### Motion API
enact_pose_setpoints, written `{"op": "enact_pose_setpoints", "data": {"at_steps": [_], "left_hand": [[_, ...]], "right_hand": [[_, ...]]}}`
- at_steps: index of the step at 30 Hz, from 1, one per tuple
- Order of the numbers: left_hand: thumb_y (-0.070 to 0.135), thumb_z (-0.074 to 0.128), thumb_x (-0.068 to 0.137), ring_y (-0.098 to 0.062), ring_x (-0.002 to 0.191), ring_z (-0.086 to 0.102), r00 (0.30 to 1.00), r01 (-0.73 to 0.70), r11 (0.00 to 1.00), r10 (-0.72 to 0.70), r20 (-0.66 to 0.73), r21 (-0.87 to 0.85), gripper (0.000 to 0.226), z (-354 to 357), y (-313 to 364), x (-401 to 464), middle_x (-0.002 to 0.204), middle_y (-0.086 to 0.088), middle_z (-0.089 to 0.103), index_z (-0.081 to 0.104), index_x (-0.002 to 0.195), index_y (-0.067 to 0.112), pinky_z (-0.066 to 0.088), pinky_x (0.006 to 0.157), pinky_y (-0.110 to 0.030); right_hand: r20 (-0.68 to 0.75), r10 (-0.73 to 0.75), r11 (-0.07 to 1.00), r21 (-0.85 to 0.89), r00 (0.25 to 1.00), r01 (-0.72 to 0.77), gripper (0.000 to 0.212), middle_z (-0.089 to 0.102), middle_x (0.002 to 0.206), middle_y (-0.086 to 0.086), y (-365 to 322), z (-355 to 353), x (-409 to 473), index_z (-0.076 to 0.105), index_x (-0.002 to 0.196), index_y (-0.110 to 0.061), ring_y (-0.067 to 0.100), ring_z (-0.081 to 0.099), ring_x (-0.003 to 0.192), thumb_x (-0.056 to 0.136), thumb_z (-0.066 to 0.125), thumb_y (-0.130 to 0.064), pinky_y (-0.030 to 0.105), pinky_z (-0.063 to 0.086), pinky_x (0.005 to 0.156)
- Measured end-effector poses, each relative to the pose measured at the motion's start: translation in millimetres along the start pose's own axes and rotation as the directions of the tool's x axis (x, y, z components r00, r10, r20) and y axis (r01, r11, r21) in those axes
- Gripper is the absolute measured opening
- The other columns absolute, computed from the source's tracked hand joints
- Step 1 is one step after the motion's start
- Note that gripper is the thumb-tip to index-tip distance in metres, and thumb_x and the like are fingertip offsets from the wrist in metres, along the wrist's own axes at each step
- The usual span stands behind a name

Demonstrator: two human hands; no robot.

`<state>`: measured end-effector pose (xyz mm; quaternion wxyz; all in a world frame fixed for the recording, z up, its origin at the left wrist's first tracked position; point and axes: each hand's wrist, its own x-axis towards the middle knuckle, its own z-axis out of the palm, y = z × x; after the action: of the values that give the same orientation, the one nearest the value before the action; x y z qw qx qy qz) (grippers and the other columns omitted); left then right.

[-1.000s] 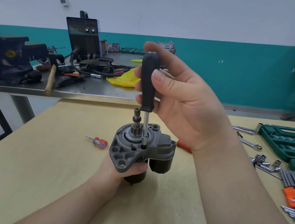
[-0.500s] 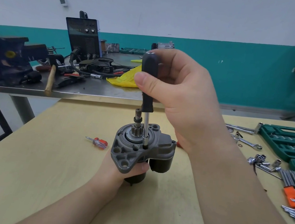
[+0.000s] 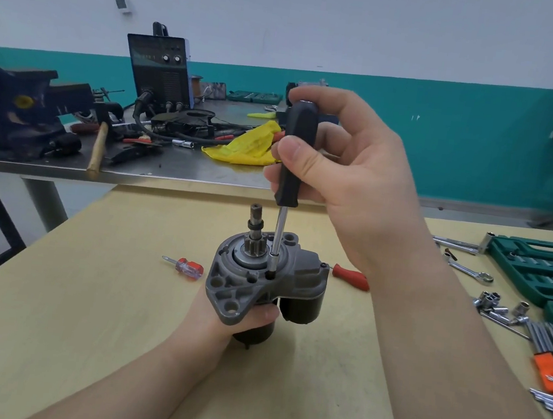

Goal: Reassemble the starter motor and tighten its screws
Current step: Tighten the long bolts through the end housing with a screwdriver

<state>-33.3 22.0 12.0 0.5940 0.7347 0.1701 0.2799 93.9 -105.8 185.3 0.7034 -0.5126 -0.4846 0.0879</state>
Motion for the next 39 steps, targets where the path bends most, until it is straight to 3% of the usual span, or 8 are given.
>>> {"op": "enact_pose_setpoints", "data": {"at_steps": [5,10,16,20,22,26,29,39], "left_hand": [[0.084,0.089,0.046,0.013,0.105,0.07,1.0,-0.002,1.0,0.002,-0.021,-0.001,0.087,2,1,-1,0.108,0.039,0.073,0.065,0.116,0.038,0.056,0.081,-0.009],[0.068,0.088,0.054,0.012,0.103,0.07,0.998,0.035,0.999,-0.036,-0.046,-0.016,0.072,3,-4,-3,0.107,0.038,0.073,0.064,0.115,0.038,0.056,0.082,-0.009],[0.047,0.087,0.05,-0.028,0.125,0.069,0.994,0.011,0.999,-0.016,-0.108,-0.047,0.073,8,2,7,0.125,-0.007,0.077,0.074,0.114,0.016,0.049,0.113,-0.061],[0.049,0.084,0.041,-0.015,0.126,0.067,0.992,0.031,0.999,-0.032,-0.118,-0.008,0.075,12,6,10,0.128,-0.003,0.072,0.073,0.11,0.021,0.043,0.12,-0.054],[0.055,0.082,0.04,-0.026,0.13,0.066,0.992,0.027,0.999,-0.03,-0.122,-0.023,0.089,11,2,8,0.131,-0.007,0.074,0.073,0.118,0.013,0.049,0.115,-0.056],[0.074,0.085,0.043,0.011,0.105,0.07,0.998,0.011,1.0,-0.01,-0.054,0.014,0.086,7,2,2,0.107,0.034,0.076,0.066,0.116,0.033,0.059,0.094,-0.019],[0.074,0.08,0.034,-0.01,0.124,0.062,0.995,0.034,0.998,-0.028,-0.099,0.057,0.098,8,2,9,0.127,0.016,0.069,0.066,0.12,0.028,0.048,0.113,-0.032],[0.042,0.088,0.058,-0.015,0.12,0.071,0.992,-0.119,0.993,0.118,-0.054,-0.026,0.05,5,-5,16,0.122,0.014,0.077,0.079,0.107,0.046,0.057,0.101,-0.04]], "right_hand": [[-0.063,-0.073,0.981,-0.186,0.995,0.06,0.033,0.07,0.076,-0.012,-3,5,-1,0.065,0.119,-0.03,0.028,0.079,0.076,0.09,0.079,-0.024,0.049,0.067,0.072],[-0.148,-0.142,0.923,-0.378,0.979,0.077,0.033,0.069,0.079,-0.006,-7,10,-5,0.059,0.117,-0.028,0.028,0.076,0.078,0.091,0.078,-0.031,0.05,0.065,0.072],[-0.185,-0.266,0.779,-0.619,0.946,0.098,0.033,0.063,0.08,-0.015,-11,20,-9,0.056,0.117,-0.025,0.016,0.063,0.07,0.094,0.078,-0.032,0.04,0.059,0.069],[-0.191,-0.355,0.678,-0.726,0.915,0.112,0.033,0.059,0.078,-0.016,-10,24,-10,0.055,0.118,-0.022,0.012,0.056,0.064,0.094,0.076,-0.033,0.028,0.047,0.06],[-0.188,-0.364,0.679,-0.724,0.912,0.121,0.033,0.058,0.078,-0.016,-9,23,-10,0.055,0.118,-0.023,0.011,0.056,0.064,0.095,0.075,-0.034,0.027,0.047,0.06],[-0.168,-0.296,0.811,-0.565,0.94,0.155,0.032,0.064,0.089,-0.018,-4,23,-10,0.059,0.125,-0.027,0.014,0.068,0.078,0.098,0.075,-0.03,0.037,0.062,0.075],[-0.199,-0.332,0.87,-0.442,0.922,0.218,0.037,0.066,0.096,-0.017,-3,26,-10,0.059,0.135,-0.022,0.013,0.074,0.085,0.101,0.073,-0.025,0.037,0.065,0.076],[-0.446,-0.389,0.886,-0.421,0.806,0.194,0.037,0.062,0.08,-0.02,-1,-16,6,0.061,0.14,-0.029,0.012,0.063,0.07,0.103,0.066,-0.034,0.039,0.061,0.066]]}}
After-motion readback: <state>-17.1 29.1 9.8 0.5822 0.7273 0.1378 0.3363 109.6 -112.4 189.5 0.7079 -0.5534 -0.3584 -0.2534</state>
